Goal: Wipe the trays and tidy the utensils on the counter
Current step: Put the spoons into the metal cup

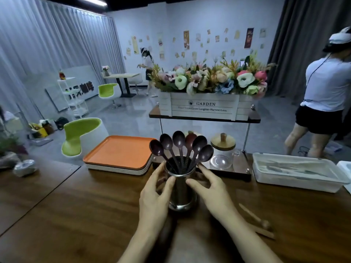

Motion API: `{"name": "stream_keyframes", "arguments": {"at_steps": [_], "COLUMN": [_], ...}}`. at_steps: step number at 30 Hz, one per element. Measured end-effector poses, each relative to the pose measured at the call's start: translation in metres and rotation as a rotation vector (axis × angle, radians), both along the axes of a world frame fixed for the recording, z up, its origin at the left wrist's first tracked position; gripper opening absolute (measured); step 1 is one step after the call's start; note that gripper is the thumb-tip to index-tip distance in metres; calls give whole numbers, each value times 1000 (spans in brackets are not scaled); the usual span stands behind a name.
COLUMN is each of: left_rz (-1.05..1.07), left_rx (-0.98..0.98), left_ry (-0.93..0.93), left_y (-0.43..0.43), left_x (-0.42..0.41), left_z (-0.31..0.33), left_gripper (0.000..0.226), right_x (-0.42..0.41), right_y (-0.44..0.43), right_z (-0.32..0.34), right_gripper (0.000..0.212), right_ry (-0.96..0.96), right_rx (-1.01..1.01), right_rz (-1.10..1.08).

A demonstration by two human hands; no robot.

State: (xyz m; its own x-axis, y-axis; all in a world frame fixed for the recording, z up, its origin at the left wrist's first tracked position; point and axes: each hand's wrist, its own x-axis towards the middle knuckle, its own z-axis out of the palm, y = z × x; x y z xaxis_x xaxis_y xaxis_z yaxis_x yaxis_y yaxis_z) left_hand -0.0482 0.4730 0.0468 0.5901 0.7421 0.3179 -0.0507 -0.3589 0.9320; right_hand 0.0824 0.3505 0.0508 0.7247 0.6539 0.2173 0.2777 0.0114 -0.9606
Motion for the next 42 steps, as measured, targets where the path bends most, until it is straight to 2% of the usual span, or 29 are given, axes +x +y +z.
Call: {"name": "stream_keyframes", "arguments": {"at_steps": [3, 7, 12, 15, 18, 21, 29, 31, 37, 39, 42], "left_rz": [-36, -110, -233, -310, -341, -348, -353, -354, -310, -303, -313], "left_rx": [-8, -32, -28, -29, -32, -16, -14, -8, -8, 8, 10], "left_ry": [11, -4, 14, 18, 37, 42, 46, 54, 54, 74, 71], "left_y": [46, 89, 132, 149, 160, 170, 183, 185, 189, 188, 189], "left_x": [12, 31, 53, 64, 74, 83, 97, 100, 105, 106, 108], "left_z": [8, 19, 30, 33, 32, 26, 27, 27, 22, 25, 29], "left_gripper": [46, 46, 44, 44, 48, 65, 51, 53, 57, 56, 52], "right_x": [0, 7, 18, 26, 34, 42, 50, 50, 49, 49, 49], "right_y": [43, 96, 137, 149, 156, 164, 176, 177, 185, 186, 183], "right_z": [8, 13, 16, 14, 16, 15, 11, 11, 6, 7, 11], "right_gripper": [42, 57, 37, 32, 37, 42, 53, 55, 78, 77, 63], "right_ry": [8, -46, -77, -63, -65, -79, -107, -84, -34, -42, -71], "right_rx": [-11, -53, -84, -122, -139, -154, -165, -167, -195, -197, -187], "right_rz": [-48, -70, -155, -200, -217, -234, -237, -223, -237, -244, -249]}}
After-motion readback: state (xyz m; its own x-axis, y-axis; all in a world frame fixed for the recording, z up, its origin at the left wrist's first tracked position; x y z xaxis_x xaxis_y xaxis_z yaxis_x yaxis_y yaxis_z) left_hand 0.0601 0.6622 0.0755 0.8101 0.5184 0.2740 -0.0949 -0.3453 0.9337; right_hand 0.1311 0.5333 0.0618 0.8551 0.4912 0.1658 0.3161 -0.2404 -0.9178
